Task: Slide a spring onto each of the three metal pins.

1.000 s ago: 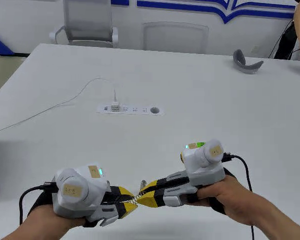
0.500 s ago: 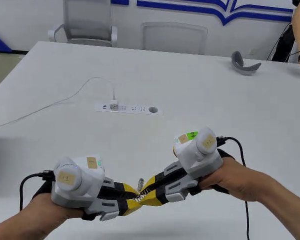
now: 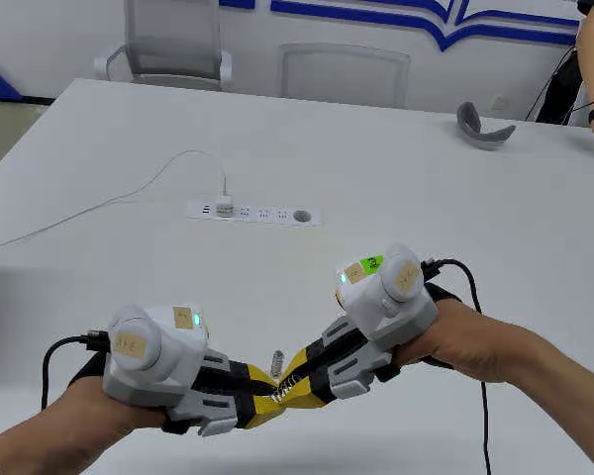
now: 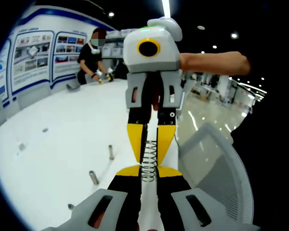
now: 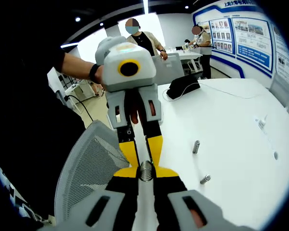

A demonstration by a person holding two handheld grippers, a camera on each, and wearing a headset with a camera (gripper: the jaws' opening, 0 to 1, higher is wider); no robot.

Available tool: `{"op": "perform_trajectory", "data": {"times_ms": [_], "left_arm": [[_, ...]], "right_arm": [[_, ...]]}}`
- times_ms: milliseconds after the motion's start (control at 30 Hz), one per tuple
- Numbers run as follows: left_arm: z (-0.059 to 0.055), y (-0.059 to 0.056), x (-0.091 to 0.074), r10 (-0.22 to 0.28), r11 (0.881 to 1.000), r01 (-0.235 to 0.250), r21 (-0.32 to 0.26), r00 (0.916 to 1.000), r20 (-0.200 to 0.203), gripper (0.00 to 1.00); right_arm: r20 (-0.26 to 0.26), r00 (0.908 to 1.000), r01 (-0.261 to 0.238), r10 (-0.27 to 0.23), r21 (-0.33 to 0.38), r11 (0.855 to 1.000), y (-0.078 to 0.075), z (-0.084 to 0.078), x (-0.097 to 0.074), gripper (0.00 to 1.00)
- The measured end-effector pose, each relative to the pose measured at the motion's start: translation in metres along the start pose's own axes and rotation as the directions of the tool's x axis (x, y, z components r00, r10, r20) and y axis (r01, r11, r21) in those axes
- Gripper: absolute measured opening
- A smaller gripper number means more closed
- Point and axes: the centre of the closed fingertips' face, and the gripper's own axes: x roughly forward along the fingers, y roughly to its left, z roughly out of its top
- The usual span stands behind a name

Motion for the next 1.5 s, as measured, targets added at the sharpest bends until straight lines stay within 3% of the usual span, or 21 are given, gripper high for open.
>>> {"op": "perform_trajectory", "data": {"times_ms": [300,867,1200,1500], "left_arm": [[-0.005,0.004,0.0,0.029,1.0,-0.029,-0.012,0.9996,-0.005,0.15],[-0.035,0.021,-0.01,0.143,0.986,-0.146,-0.086,0.9891,-0.035,0.32],[-0.054,0.038,-0.021,0.234,0.961,-0.24,-0.135,0.9703,-0.062,0.43],[-0.078,0.057,-0.035,0.325,0.921,-0.339,-0.191,0.94,-0.105,0.56]], "right_arm": [[0.0,0.9994,0.035,-0.035,0.029,0.999,-0.005,-0.011,-0.006,0.12],[-0.051,0.9893,0.143,-0.137,0.13,0.981,-0.024,-0.055,-0.029,0.12],[-0.113,0.9774,0.196,-0.178,0.164,0.967,-0.035,-0.081,-0.038,0.12],[-0.147,0.9684,0.227,-0.202,0.185,0.956,-0.044,-0.094,-0.043,0.12]]}}
